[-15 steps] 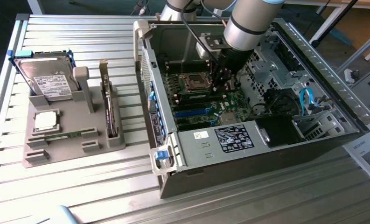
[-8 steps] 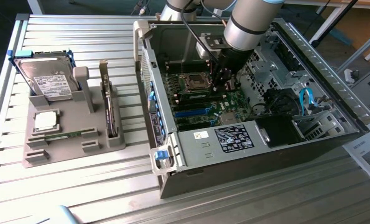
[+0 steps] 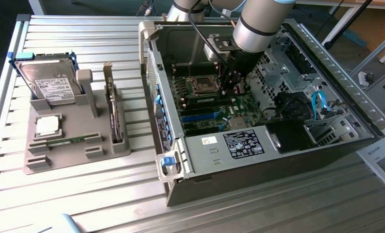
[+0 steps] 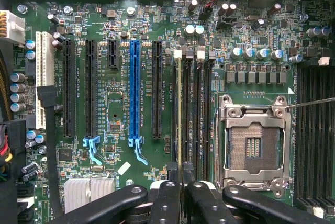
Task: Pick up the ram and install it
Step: 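Insert the ram into the slot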
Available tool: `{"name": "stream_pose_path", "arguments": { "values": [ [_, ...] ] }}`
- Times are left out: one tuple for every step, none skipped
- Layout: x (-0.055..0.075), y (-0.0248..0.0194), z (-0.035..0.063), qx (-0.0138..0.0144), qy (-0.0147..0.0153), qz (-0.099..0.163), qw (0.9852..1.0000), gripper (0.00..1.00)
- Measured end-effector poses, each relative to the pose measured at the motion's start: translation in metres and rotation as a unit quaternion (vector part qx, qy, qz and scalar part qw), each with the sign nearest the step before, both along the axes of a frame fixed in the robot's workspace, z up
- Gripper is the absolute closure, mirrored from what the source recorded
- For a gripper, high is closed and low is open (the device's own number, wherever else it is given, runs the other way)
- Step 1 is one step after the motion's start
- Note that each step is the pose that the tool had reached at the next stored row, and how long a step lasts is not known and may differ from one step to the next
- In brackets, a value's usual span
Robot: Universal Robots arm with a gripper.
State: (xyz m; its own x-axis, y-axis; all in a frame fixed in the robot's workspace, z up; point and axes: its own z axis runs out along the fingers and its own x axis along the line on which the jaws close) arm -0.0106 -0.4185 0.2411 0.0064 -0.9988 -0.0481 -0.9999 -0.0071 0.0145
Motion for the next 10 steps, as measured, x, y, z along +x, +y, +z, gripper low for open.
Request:
{"name": "stream_pose_path", "arguments": {
  "values": [
    [0.0000,0.0000,0.0000,0.0000,0.0000,0.000,1.0000,0.88],
    [0.0000,0.0000,0.0000,0.0000,0.0000,-0.001,1.0000,0.88],
    [0.0000,0.0000,0.0000,0.0000,0.0000,-0.002,1.0000,0.88],
    [0.0000,0.0000,0.0000,0.0000,0.0000,-0.003,1.0000,0.88],
    [0.0000,0.0000,0.0000,0.0000,0.0000,-0.004,1.0000,0.88],
    [0.0000,0.0000,0.0000,0.0000,0.0000,-0.005,1.0000,0.88],
    [0.0000,0.0000,0.0000,0.0000,0.0000,-0.006,1.0000,0.88],
    [0.0000,0.0000,0.0000,0.0000,0.0000,-0.006,1.0000,0.88],
    [0.0000,0.0000,0.0000,0.0000,0.0000,-0.006,1.0000,0.88],
    [0.0000,0.0000,0.0000,0.0000,0.0000,-0.006,1.0000,0.88]
  ]
}}
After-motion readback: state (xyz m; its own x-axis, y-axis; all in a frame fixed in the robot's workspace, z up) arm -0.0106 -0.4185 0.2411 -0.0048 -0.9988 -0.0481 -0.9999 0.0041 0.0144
